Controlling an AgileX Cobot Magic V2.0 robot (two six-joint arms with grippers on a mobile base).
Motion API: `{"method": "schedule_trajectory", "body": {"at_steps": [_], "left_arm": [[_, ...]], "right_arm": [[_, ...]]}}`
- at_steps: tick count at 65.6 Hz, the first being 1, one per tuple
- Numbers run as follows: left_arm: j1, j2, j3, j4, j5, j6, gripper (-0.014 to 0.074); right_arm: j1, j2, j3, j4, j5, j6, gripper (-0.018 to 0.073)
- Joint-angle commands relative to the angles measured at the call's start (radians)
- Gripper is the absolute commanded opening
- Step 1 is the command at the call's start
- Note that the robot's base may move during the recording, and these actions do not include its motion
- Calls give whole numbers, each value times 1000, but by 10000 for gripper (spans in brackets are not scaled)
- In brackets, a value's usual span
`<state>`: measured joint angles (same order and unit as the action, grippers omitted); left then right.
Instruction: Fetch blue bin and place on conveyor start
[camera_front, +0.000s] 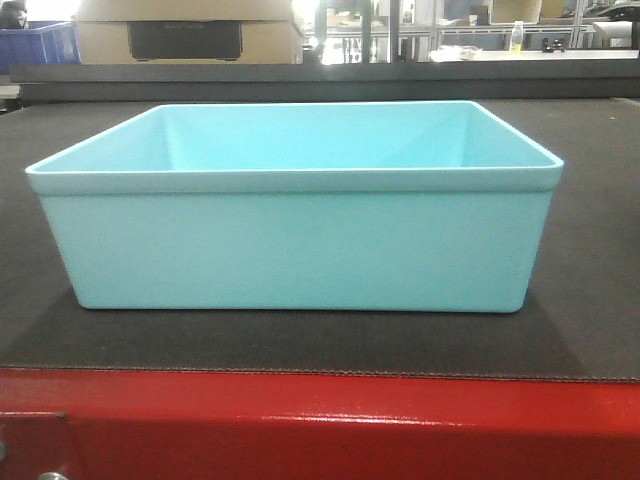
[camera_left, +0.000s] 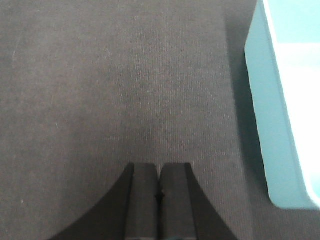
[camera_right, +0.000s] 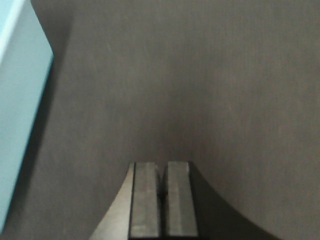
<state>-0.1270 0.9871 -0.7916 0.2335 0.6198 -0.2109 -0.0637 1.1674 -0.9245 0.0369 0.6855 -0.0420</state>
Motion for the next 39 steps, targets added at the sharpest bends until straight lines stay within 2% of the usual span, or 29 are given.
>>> {"method": "schedule_trajectory", "body": {"at_steps": [1,18,39], "left_arm": [[5,-108,87,0,-66,2,-111],[5,-430,263,4,-164,2,-111],[5,-746,281,23,-167,2,-111]], "right_arm": [[-6,-95,108,-11,-87,-2,-160],[-6,-451,413,-17,-292,-2,-160],[-6,-900,480,-25,-340,-2,-160]]}}
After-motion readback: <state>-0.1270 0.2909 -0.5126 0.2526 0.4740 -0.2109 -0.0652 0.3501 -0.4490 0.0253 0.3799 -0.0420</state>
